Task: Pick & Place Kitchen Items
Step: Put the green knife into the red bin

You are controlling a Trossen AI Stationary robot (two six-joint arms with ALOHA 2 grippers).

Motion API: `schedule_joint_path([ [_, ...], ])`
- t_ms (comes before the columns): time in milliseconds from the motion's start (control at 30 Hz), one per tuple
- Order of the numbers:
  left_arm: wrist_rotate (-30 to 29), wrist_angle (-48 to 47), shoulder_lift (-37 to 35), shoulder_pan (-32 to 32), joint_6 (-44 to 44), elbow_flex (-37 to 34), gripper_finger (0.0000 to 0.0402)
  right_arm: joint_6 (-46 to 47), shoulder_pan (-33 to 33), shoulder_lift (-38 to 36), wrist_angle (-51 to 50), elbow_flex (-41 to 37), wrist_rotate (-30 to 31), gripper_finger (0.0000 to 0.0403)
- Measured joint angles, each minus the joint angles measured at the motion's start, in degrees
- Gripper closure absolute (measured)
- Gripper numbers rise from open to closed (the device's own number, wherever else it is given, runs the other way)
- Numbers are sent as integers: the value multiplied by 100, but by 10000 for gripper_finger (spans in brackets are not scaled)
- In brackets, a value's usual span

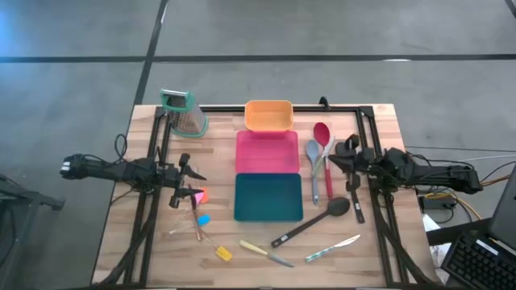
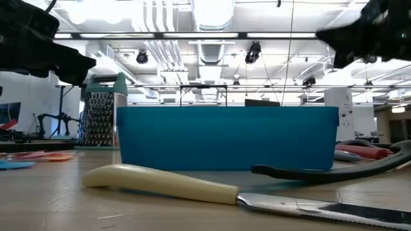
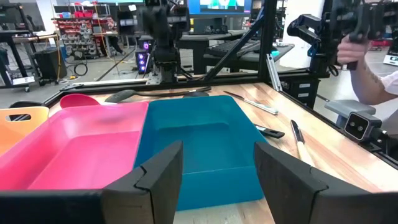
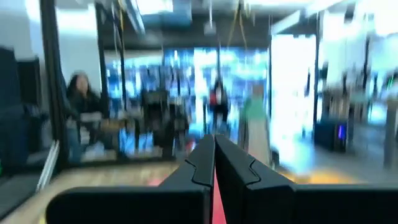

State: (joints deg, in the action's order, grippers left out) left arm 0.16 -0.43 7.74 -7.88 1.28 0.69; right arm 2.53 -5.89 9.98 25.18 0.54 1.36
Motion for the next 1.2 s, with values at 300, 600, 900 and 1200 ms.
schedule_joint_path([
  [300, 0, 0, -1, 1, -1, 0, 200, -1374, -2, 342, 215, 6, 31, 394],
  [600, 0, 0, 0, 2, 0, 0, 200, -1912, -2, 1259, -598, 1223, 181, 379],
  [900, 0, 0, 0, 2, 0, 2, 200, -1818, -4, 2579, -4674, 3418, 650, 318],
  [1200, 0, -2, 0, 2, 0, 0, 200, -1332, 0, 3576, -6679, 4124, 922, 253],
])
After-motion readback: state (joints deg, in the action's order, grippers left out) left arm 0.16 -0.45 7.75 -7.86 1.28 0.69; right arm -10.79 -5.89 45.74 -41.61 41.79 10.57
